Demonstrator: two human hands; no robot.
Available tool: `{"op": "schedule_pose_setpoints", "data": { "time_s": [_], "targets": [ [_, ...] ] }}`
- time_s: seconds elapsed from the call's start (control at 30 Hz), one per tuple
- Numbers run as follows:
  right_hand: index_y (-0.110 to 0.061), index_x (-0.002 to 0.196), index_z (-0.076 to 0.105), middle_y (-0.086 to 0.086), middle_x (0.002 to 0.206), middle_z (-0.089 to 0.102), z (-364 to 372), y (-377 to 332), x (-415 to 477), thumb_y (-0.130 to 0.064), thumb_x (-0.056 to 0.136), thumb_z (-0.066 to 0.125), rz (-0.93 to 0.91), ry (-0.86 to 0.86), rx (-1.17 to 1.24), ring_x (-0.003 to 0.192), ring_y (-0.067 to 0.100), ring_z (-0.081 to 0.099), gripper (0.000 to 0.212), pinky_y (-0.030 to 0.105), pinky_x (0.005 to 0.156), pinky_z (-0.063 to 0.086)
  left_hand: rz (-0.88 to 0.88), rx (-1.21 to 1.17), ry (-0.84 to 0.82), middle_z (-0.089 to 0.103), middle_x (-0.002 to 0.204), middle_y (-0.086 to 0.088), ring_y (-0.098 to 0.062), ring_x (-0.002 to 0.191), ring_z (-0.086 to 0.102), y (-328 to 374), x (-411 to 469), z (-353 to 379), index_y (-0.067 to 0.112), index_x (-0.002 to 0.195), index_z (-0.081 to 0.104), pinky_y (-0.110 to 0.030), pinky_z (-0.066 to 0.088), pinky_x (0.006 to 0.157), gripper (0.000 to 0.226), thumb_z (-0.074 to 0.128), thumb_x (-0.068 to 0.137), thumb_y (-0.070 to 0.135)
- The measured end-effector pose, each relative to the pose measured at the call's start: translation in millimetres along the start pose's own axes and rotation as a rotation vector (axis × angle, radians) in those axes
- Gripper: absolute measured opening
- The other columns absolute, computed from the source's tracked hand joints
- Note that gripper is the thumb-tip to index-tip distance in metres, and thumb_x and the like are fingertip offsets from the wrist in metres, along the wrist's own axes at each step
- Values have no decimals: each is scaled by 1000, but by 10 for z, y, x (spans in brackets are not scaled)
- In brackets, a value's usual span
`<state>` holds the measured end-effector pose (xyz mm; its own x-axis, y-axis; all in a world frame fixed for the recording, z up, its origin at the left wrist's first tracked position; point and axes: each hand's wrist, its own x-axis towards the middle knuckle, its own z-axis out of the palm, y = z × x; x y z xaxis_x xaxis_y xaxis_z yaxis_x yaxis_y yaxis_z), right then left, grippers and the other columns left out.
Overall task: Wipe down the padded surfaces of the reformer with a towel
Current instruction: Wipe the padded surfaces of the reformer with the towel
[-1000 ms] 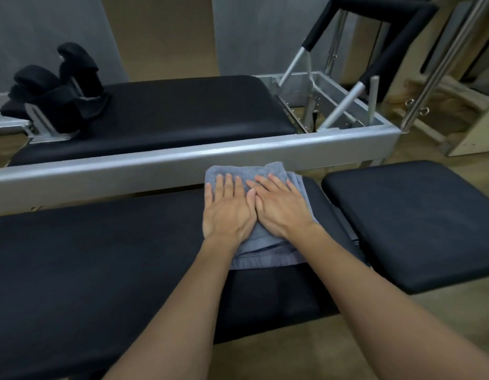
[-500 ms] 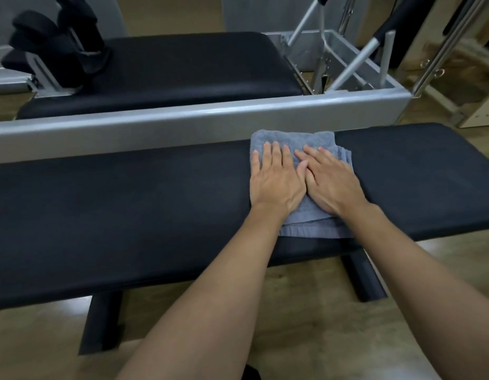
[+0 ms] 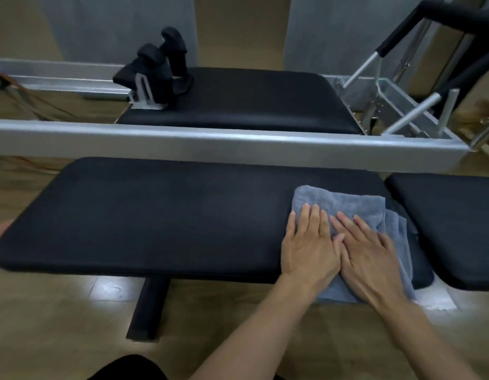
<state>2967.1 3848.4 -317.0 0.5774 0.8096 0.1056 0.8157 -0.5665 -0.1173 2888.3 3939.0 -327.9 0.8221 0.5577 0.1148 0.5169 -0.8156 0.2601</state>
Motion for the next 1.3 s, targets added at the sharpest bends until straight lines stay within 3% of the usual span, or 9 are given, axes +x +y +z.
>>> {"op": "schedule_pose_setpoints", "data": {
  "time_s": [0.17, 0.4, 0.53, 0.67, 0.77, 0.87, 1.03, 1.17, 1.3],
  "targets": [
    [-29, 154, 25, -11, 161, 23, 172, -1045, 157, -46, 94, -4, -116, -57, -17, 150, 14, 16, 69, 44, 114, 21, -68, 8, 84, 24, 159, -9, -21, 149, 9, -1035, -341, -331, 7, 150, 25, -40, 0, 121, 62, 12, 99, 39],
    [-26, 156, 14, -7, 165, 14, 454, -2797, 343, -44, 99, 2, -301, -109, 29, 151, 20, 9, 61, 50, 116, 14, -233, 70, 166, 33, 155, -8, -19, 147, 21, -2585, -1003, -833, 8, 147, 34, -37, 7, 122, 65, 8, 95, 36],
    [-22, 156, 12, -4, 166, 11, 610, -3784, 373, -43, 102, 9, -430, -140, 118, 152, 24, 5, 58, 53, 117, 8, -329, 97, 225, 44, 148, -12, -22, 142, 33, -3397, -1454, -1134, 5, 142, 45, -39, 17, 119, 61, 15, 96, 33],
    [-20, 155, 17, -1, 165, 15, 726, -4565, 439, -42, 103, 10, -525, -127, 202, 151, 26, 6, 57, 56, 117, 6, -383, 143, 305, 55, 135, -22, -35, 131, 47, -4040, -1758, -1331, -5, 130, 56, -54, 34, 110, 54, 25, 95, 23],
    [-20, 154, 20, 0, 164, 17, 801, -4959, 633, -42, 103, 12, -604, -139, 262, 151, 28, 6, 56, 58, 116, 3, -445, 201, 209, 45, 143, -25, -36, 138, 37, -4427, -1787, -1423, -7, 137, 46, -54, 30, 113, 62, 13, 96, 25],
    [-23, 153, 23, -2, 163, 19, 859, -5096, 978, -40, 104, 15, -635, -144, 278, 151, 26, 8, 53, 59, 115, 5, -497, 266, 33, 18, 158, -20, -28, 148, 13, -4651, -1568, -1466, -2, 150, 16, -44, 11, 120, 84, -21, 82, 31],
    [-29, 152, 26, -6, 162, 22, 915, -4921, 1694, -42, 105, 16, -625, -146, 268, 150, 22, 12, 50, 56, 115, 10, -502, 329, 78, 24, 158, -16, -25, 146, 19, -4772, -815, -1446, 2, 150, 23, -41, 9, 120, 89, -23, 78, 28],
    [-30, 152, 26, -7, 162, 23, 898, -4546, 2058, -44, 104, 14, -544, -141, 262, 149, 20, 14, 51, 51, 115, 12, -551, 193, 200, 31, 156, -13, -27, 146, 20, -4566, -308, -1299, 6, 148, 31, -43, 10, 120, 55, 13, 102, 29],
    [-29, 153, 25, -6, 162, 24, 871, -3970, 2135, -43, 104, 14, -490, -121, 215, 149, 20, 16, 52, 49, 115, 14, -481, 131, 244, 31, 156, -9, -24, 147, 18, -4160, 13, -1062, 7, 148, 31, -40, 5, 121, 54, 19, 102, 33]
  ]
}}
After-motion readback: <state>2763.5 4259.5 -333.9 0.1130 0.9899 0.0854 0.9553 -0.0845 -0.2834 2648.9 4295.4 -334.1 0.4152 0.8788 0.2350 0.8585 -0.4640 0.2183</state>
